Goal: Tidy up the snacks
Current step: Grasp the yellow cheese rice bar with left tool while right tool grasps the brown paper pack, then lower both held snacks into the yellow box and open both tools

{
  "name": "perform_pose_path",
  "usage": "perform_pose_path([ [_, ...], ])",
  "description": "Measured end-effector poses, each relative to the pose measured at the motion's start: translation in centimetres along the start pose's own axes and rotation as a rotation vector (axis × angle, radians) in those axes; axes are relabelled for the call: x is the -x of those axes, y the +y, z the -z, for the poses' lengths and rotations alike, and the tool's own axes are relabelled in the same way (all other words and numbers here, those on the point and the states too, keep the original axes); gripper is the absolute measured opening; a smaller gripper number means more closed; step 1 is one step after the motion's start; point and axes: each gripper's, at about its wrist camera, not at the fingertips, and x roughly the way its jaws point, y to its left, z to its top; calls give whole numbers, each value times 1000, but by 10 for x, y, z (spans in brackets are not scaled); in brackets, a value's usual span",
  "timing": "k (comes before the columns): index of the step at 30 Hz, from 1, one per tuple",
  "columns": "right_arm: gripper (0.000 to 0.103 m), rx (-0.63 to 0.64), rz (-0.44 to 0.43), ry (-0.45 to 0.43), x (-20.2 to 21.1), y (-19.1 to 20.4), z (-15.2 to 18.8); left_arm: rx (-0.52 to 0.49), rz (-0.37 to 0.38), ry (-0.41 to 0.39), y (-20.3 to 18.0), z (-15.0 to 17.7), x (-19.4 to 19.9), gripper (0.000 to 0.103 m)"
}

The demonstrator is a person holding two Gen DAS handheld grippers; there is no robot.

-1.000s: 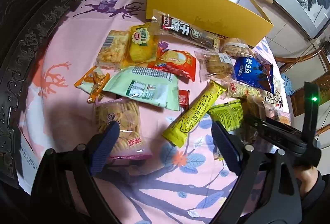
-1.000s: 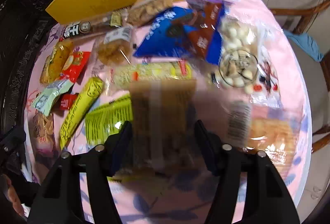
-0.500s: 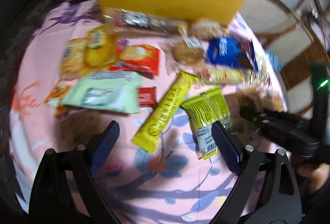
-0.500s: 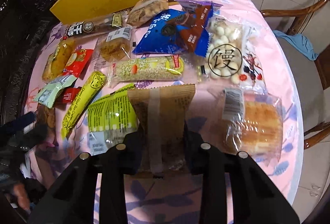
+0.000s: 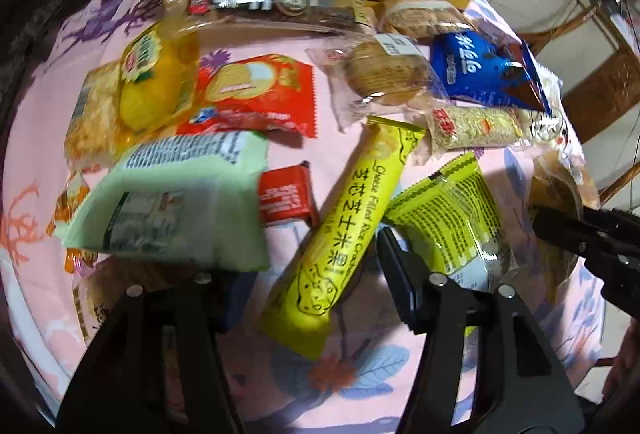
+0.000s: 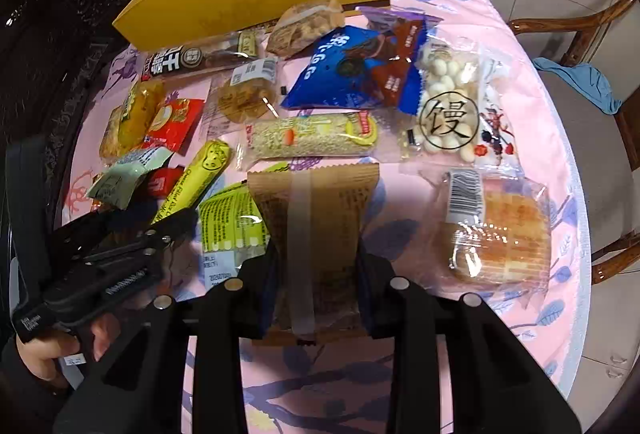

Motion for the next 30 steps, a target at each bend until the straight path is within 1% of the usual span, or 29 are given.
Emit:
perform_pose_path([
  [1,34,1,1,1,0,1,0,-9,-5,-4,-2,1,0,59],
  [2,34,1,1,1,0,2,0,-13,-11,-12,-5,3,-1,56],
  [3,33,-2,0,-1,0,2,-1,-11,-27,-24,-6,5,0,43],
  [4,33,-4,-1,-3,1,2,-1,-6,-22,-32,-7,6,1,34],
  [6,33,-5,0,-11,3,2,-2,25,9,-35,-5,8,5,24],
  [8,33,-7,-1,-14,3,2,-2,43,28,-39,-1,11,7,22],
  [13,33,-4,-1,-14,4,2,-1,69,41,-77,0,10,17,21],
  [19,33,-2,-3,-22,6,4,-1,99,70,-113,-2,3,41,20],
  [30,33,23,-12,-72,22,15,-4,129,94,-195,0,-11,76,20],
])
